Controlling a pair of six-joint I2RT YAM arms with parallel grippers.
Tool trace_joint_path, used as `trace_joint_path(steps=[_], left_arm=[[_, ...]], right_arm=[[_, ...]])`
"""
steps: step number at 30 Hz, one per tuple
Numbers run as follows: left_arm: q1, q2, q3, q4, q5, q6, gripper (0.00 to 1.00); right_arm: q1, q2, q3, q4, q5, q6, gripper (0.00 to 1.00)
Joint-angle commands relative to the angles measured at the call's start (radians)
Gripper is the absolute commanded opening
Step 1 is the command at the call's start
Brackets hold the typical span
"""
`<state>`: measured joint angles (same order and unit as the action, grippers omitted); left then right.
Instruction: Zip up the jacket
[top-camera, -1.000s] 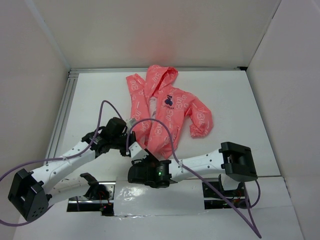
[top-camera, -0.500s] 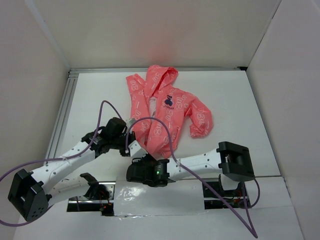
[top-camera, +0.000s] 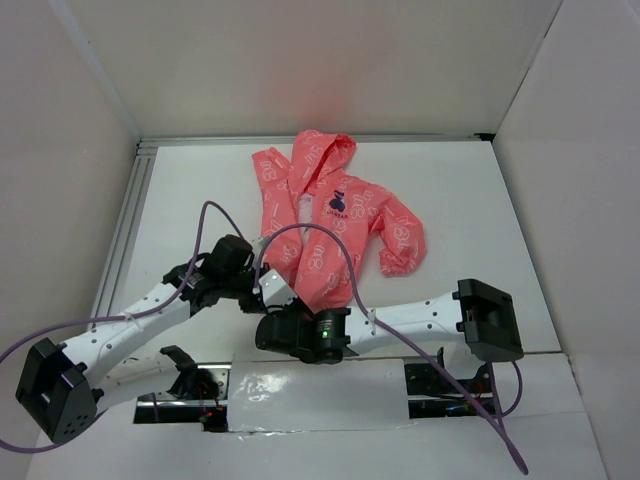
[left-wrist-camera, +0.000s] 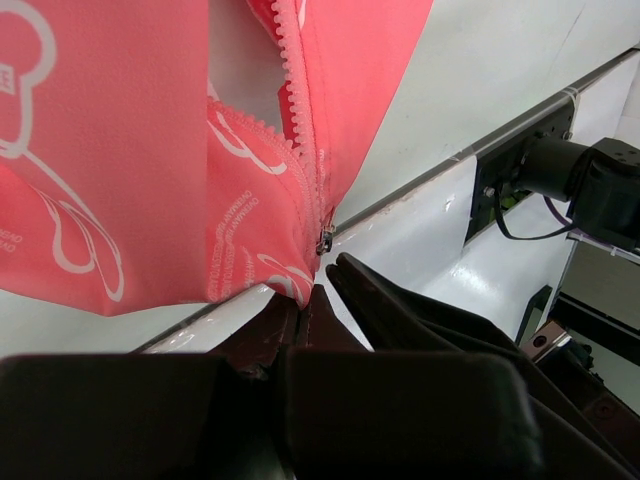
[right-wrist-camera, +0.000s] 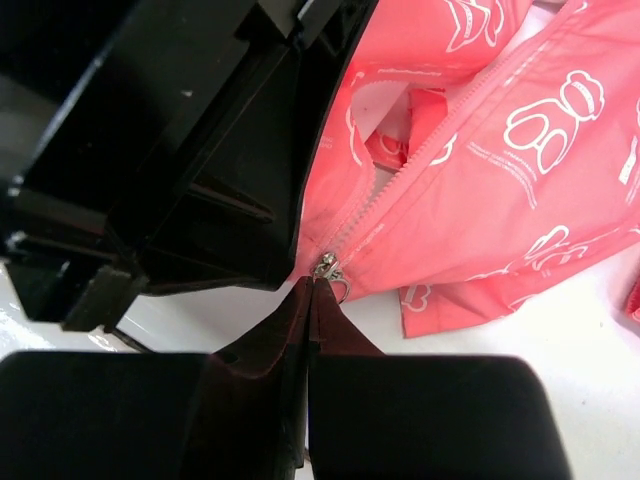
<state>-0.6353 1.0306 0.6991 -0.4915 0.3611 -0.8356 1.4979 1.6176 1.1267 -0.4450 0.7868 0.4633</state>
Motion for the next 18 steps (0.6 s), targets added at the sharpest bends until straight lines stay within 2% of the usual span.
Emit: trace_joint_path(steps=[1,3,7,12,15,18], left_arm=[[0.002,-0.018,-0.003,-0.022,0.018,0.026,0.0],[0.002,-0.027,-0.003,-0.022,0.018,0.026,0.0],[0.002,-0.027,-0.003,-0.022,0.009,0.026,0.0],[0.002,-0.027,-0.003,-0.022,0.009,0.026,0.0],[0.002,-0.027,-0.003,-0.022,0.009,0.026,0.0],[0.002,-0.027,-0.003,-0.022,0.009,0.035,0.0]], right_arm=[[-0.002,-0.044,0.042,0.015,-0.003,-0.006,0.0],[-0.002,-0.044,0.042,0.015,-0.003,-0.006,0.0],[-0.002,-0.064,-0.004,0.038,-0.035,-0.006,0.33],[-0.011,-0.052,-0.016,0.049,-0.035,-0.006,0.35],[-0.031,-0.061,-0.025,0.083,-0.084,-0.047,0.45],[-0.083,-0.073,-0.048,0.114,-0.138,-0.071,0.49]])
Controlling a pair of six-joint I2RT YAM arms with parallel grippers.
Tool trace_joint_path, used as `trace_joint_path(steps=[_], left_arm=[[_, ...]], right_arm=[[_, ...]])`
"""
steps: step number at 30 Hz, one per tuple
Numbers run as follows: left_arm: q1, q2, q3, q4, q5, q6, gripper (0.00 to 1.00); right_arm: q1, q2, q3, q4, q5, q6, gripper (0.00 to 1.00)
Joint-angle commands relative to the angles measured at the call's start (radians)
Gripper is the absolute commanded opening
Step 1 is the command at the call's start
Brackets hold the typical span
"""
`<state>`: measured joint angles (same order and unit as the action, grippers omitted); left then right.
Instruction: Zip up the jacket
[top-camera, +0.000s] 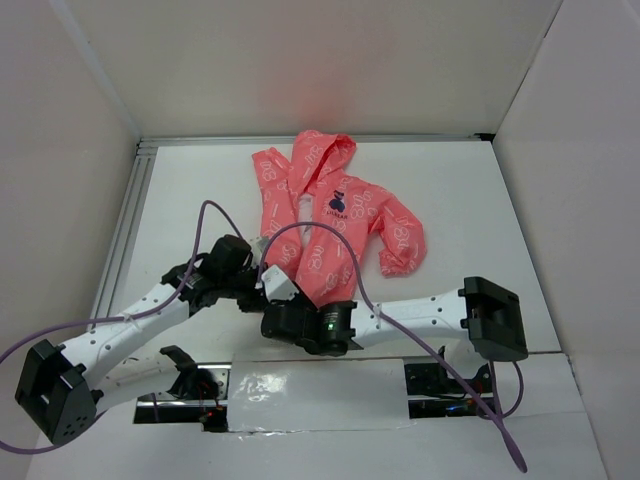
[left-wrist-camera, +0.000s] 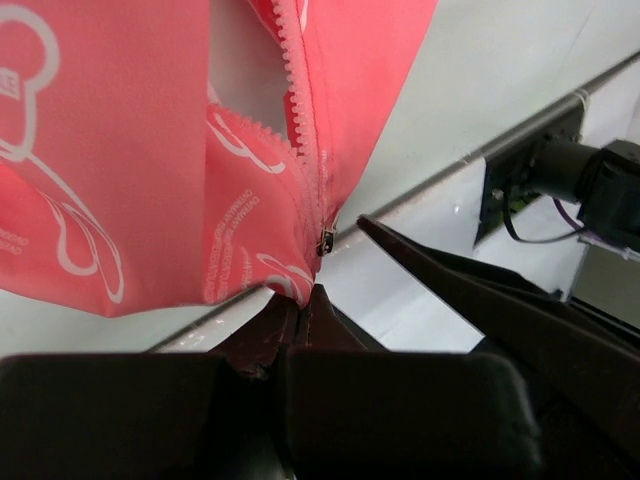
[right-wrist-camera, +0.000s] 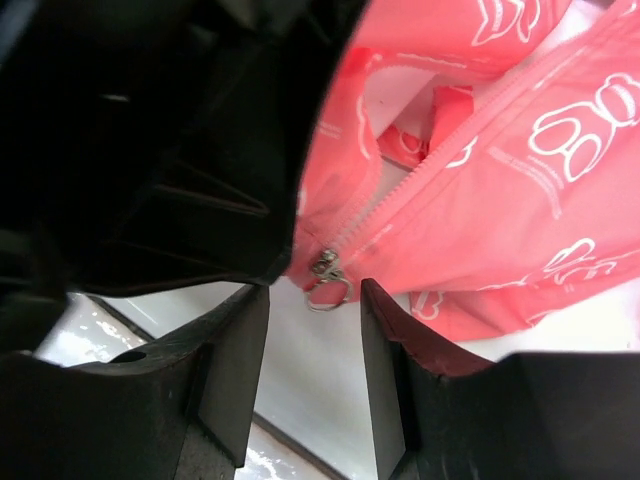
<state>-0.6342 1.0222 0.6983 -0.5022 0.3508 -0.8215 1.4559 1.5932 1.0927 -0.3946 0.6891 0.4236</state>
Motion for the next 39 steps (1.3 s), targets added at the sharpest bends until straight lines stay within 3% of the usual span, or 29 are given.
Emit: trace_joint_path(steps=[1,13,26,30,31,32,33,36,39], left_arm=[[0.001,-0.019,-0.002,-0.012,0.019,0.021,0.0],[0.001,-0.019,-0.002,-0.012,0.019,0.021,0.0],[0.001,-0.028,-0.002,-0.021,0.019,0.021,0.0],[0.001,-0.028,-0.002,-0.021,0.04,0.03,0.0],[0.01,-0.028,-0.002,-0.021,0.051,0.021,0.0],[0.01,-0.028,-0.002,-0.012,0.065,0.009,0.0],[0.01,-0.028,0.009,-0.012,0.065,0.008,0.0],[0.01,-0.019,0.044,-0.038,0.065,-0.001,0.0],[0.01,-0.019,0.073,-0.058,0.047,-0.001,0.0]], right_arm=[[-0.051,-0.058,-0.023,0.086,-0.051,-0.054,0.49],[-0.112,-0.079,-0.062,0.142,-0.235,-0.138,0.47],[-0.101,-0.179,-0.16,0.167,-0.143,-0.143,0.48],[-0.092,-0.26,-0.226,0.227,-0.131,-0.152,0.53],[-0.092,-0.291,-0.235,0.237,-0.122,-0.152,0.58],[-0.092,-0.305,-0.235,0.237,-0.122,-0.161,0.95],[-0.092,-0.318,-0.235,0.237,-0.122,-0.161,0.99],[-0.092,-0.354,-0.226,0.224,-0.122,-0.171,0.98],[-0.092,-0.365,-0.217,0.214,-0.154,-0.2,0.83]])
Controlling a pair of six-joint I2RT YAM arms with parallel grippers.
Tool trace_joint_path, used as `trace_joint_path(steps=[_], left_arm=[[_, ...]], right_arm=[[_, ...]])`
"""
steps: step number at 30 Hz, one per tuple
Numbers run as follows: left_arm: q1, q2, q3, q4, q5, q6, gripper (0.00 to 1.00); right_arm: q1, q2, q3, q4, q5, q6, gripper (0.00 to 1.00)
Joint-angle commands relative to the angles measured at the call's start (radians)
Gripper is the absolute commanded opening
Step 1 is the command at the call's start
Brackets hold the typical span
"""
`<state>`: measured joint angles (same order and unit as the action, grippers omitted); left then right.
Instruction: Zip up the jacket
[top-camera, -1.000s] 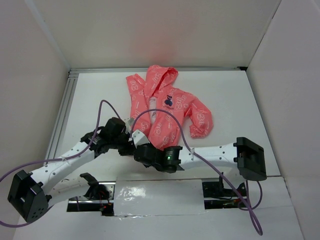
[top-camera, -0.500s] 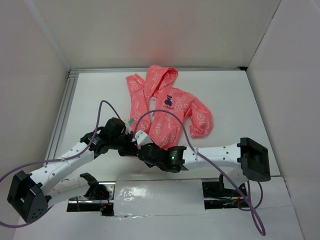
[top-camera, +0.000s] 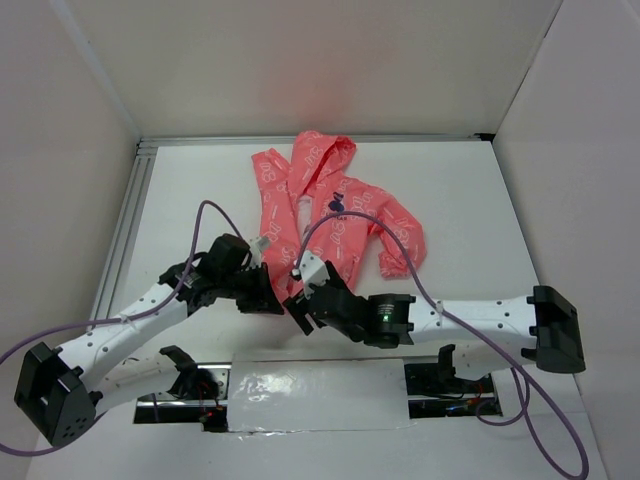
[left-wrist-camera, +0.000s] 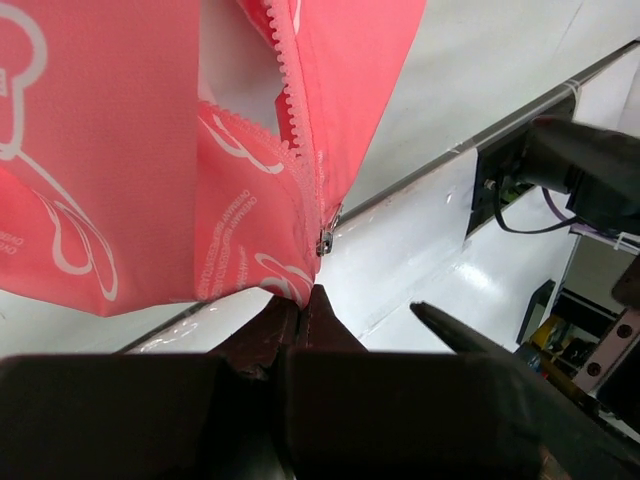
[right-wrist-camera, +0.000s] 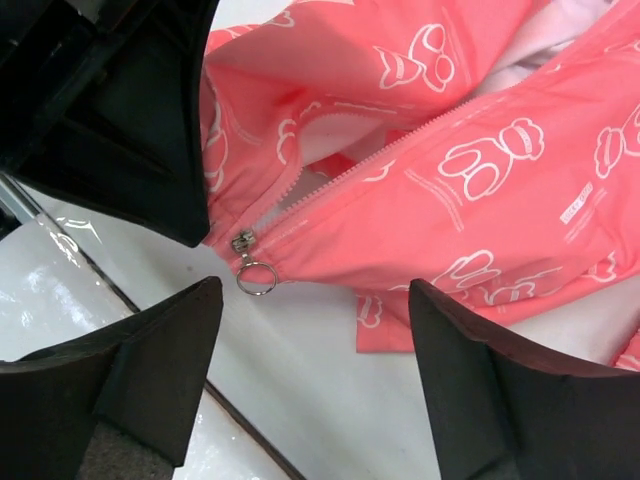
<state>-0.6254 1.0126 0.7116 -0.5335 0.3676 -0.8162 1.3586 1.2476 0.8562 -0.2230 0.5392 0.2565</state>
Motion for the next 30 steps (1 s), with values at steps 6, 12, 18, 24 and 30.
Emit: trace_joint_path(steps=[6,12,18,24,30], left_arm=[[0.001,-0.009,0.071,-0.045,0.019,0.003,0.0],[0.001,-0.009,0.061,-0.045,0.019,0.012,0.0],[0.001,-0.009,0.061,-0.045,0.019,0.012,0.0],[0.001,-0.019,0.061,-0.045,0.019,0.021,0.0],[0.001,-0.019,0.061,-0.045,0.019,0.022,0.0]], right_arm=[[0.014,0.047,-0.002,0.079,-0.096,-0.053,0.76],[-0.035,0.065,-0.011,0.123,-0.238,-0.042,0.68],[-0.095,0.065,-0.036,0.171,-0.353,-0.033,0.59],[-0.11,0.108,-0.025,0.152,-0.38,-0.042,0.63],[-0.11,0.108,-0.034,0.171,-0.351,-0.022,0.61]])
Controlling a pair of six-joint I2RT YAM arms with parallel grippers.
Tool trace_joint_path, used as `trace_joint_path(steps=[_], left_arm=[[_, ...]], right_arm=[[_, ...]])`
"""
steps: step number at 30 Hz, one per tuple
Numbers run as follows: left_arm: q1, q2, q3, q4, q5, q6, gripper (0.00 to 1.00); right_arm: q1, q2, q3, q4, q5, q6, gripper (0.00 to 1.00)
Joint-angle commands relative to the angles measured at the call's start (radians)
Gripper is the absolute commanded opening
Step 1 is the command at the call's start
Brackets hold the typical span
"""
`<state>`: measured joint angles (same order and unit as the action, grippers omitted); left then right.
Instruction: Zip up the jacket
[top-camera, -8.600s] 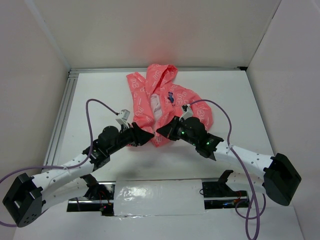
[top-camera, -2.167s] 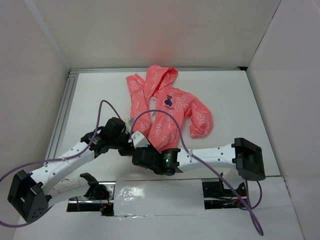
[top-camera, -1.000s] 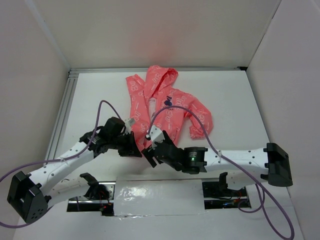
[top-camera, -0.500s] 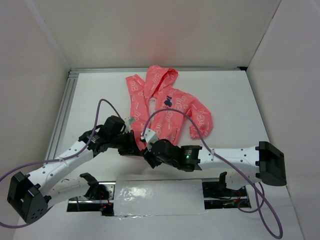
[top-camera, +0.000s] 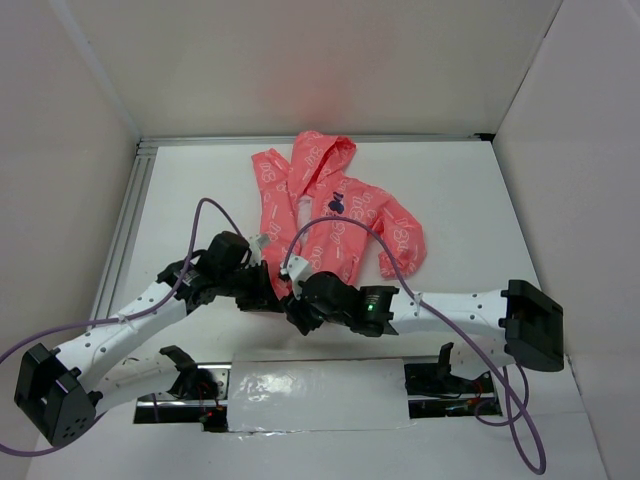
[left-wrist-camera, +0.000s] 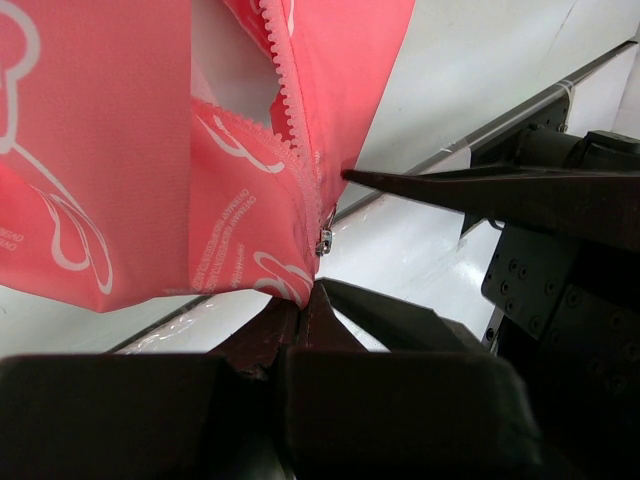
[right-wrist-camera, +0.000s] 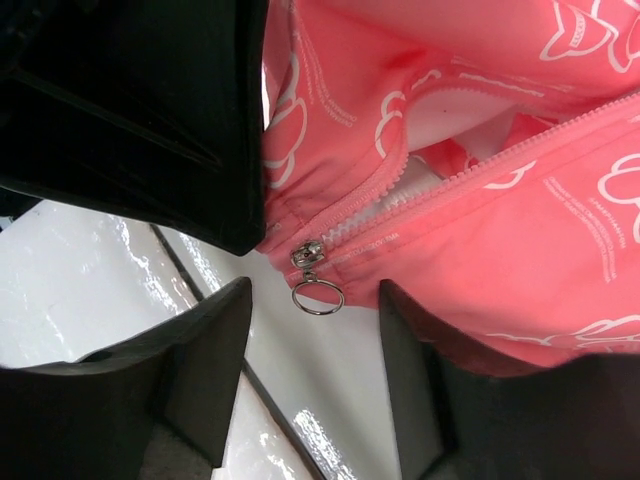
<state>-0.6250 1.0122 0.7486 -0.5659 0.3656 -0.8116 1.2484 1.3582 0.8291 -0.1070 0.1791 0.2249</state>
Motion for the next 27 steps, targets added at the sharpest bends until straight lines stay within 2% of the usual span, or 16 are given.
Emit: trace_joint_path(steps=[1,11,16,27], left_arm=[[0.001,-0.018,0.024,-0.012,0.021,0.017,0.0],[0.001,-0.018,0.015,-0.012,0.021,0.017,0.0],[0.001,-0.018,0.015,-0.012,0.012,0.017,0.0],[0.001,-0.018,0.006,-0.012,0.012,0.017,0.0]], right_arm=[[0.011,-0.002,-0.007,0.055,0.025,0.01,0.57],[0.101,0.048,0.013,0.006,0.265,0.033,0.57],[0.112,0.058,0.024,-0.007,0.318,0.042,0.56],[0.112,0.019,0.024,-0.016,0.318,0.042,0.37]])
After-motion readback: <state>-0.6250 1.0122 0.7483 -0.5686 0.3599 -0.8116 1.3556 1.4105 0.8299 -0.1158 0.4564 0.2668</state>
